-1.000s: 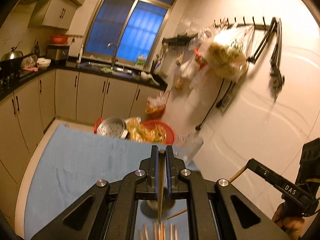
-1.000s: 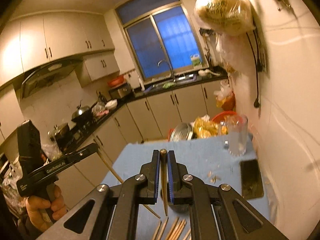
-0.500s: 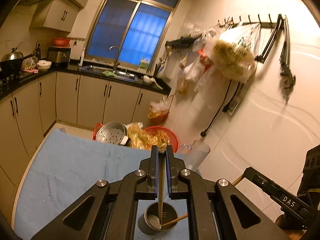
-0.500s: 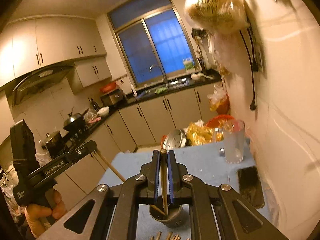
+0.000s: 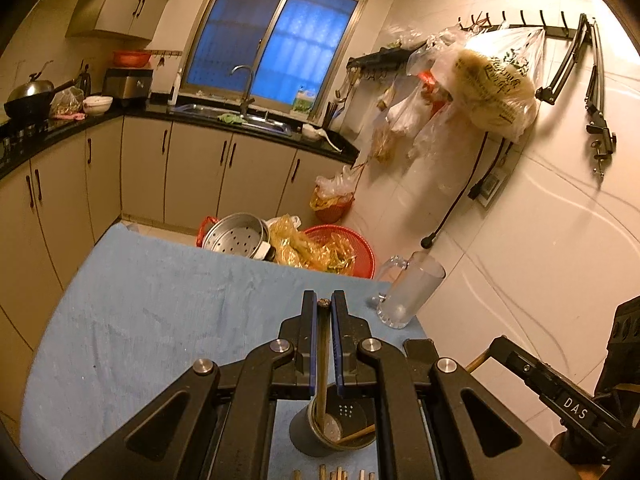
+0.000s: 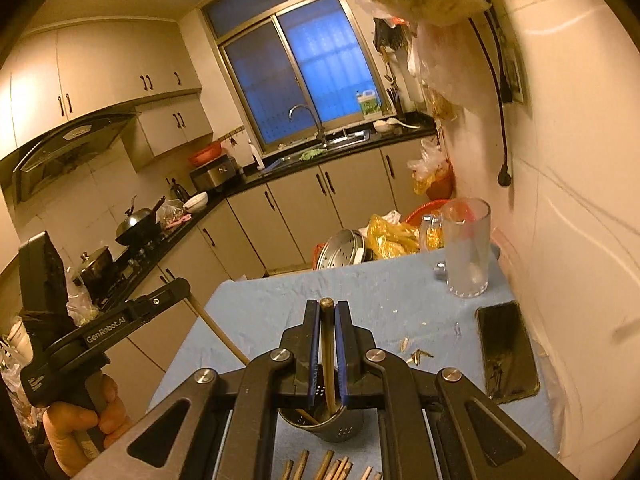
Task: Organize utensils
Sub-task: 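Lift the chopstick with the right tool and drop it into the black cup, then move the open right tool back to the chopstick row and grasp one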
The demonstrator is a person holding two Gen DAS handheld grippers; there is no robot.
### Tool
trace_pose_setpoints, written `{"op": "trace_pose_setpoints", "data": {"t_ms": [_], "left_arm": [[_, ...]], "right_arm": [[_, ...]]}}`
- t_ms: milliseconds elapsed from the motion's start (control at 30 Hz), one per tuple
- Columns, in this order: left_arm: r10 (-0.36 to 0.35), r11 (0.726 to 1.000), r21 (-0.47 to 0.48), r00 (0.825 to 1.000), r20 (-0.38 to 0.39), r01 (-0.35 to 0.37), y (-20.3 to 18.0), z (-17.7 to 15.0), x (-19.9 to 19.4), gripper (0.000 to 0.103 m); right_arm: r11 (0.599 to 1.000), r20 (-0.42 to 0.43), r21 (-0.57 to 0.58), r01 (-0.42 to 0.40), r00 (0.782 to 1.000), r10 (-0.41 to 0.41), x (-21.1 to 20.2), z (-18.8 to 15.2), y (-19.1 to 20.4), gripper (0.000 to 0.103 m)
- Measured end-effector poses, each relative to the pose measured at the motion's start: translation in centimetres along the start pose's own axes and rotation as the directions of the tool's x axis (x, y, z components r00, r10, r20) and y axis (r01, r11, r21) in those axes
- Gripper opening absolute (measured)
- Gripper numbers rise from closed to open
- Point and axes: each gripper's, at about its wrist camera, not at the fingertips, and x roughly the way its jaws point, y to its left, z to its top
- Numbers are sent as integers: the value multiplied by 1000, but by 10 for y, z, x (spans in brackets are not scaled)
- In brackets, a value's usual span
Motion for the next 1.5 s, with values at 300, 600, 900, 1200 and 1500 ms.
{"op": "trace_pose_setpoints", "data": {"t_ms": [300,600,900,1200,1500], "left_arm": [[4,1000,-24,1000,3,-4,5,-4,-4,11],[27,999,-27,999,19,-26,13,-20,-34,60],[105,994,-10,987,-121,-107,37,-110,-59,72],[166,984,-14,952,-259,-175,56,-186,-59,72],[164,986,81,915,-368,-144,40,-197,-16,72]], "right_arm": [[1000,13,15,24,1000,-24,0,-2,0,19],[999,24,11,36,999,-37,-27,-17,3,58],[998,-62,59,20,998,-17,-58,-95,-12,70],[978,-228,187,88,973,-44,-61,-185,-56,70],[969,-269,214,119,961,-59,-60,-207,-74,70]]}}
